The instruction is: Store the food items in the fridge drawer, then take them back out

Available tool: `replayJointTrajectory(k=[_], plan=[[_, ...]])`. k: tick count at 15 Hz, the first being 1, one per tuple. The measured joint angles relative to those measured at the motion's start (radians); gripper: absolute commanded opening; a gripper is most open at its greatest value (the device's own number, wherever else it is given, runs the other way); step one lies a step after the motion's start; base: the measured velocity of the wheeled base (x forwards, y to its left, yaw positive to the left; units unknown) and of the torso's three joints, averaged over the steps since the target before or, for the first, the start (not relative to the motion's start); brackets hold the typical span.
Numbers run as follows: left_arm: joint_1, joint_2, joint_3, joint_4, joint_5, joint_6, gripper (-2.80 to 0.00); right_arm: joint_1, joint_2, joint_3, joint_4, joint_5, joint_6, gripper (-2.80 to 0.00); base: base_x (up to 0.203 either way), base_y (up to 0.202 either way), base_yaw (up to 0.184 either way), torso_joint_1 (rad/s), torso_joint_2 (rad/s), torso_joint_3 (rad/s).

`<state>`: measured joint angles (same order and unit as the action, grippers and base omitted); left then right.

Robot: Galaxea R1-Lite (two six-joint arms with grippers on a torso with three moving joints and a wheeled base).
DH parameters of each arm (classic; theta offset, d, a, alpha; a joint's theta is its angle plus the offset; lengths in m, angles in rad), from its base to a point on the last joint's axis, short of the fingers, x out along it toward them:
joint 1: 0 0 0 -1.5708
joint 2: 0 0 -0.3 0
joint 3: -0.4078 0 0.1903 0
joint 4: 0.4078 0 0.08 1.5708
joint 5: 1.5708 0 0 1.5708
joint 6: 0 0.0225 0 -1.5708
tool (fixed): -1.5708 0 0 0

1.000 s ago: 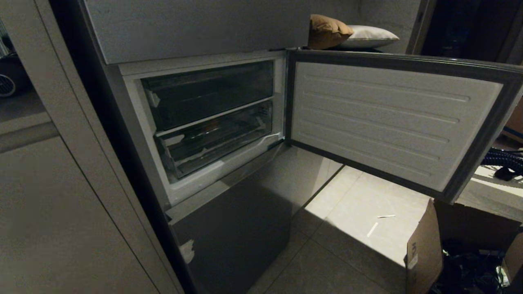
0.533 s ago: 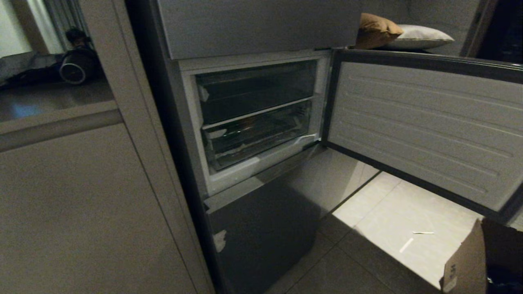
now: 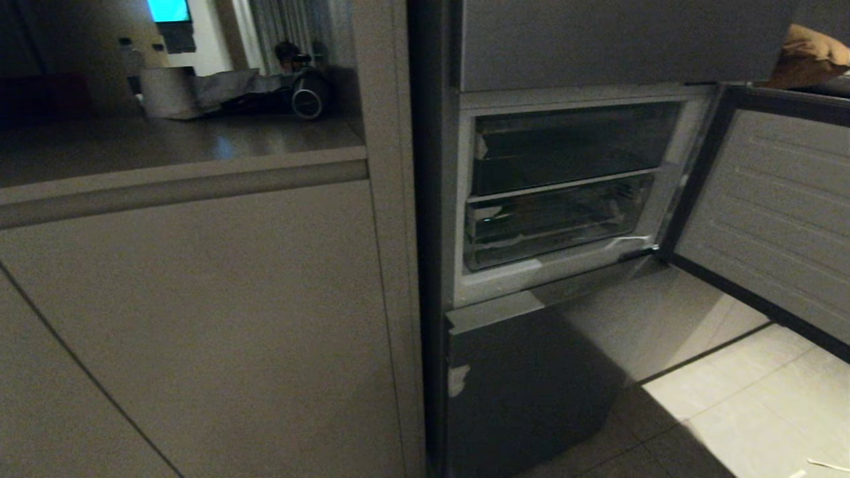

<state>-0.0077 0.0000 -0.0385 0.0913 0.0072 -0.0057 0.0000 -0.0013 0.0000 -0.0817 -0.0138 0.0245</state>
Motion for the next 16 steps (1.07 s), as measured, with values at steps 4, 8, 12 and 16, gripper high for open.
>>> replayJointTrajectory(k=[4,8,12,16], plan=[[0.0,0.0,0.0,0.0,0.0,0.0,-2.8,0.0,0.0,0.0,-0.001,0.0,-0.001,-2.8,-0.001,-0.01,0.165,0.001,0.0,0.002],[0.0,0.0,0.0,0.0,0.0,0.0,-2.8,0.0,0.0,0.0,0.001,0.006,-0.041,-2.8,0.0,-0.002,0.027,0.001,0.0,0.0],[0.001,0.0,0.0,0.0,0.0,0.0,-2.8,0.0,0.03,-0.031,0.011,0.047,-0.101,-2.8,0.0,0.0,0.0,0.0,0.0,0.0],[0.0,0.0,0.0,0.0,0.0,0.0,-2.8,0.0,0.325,-0.237,0.004,0.126,0.008,-2.8,0.0,0.0,0.0,0.0,0.0,0.0]])
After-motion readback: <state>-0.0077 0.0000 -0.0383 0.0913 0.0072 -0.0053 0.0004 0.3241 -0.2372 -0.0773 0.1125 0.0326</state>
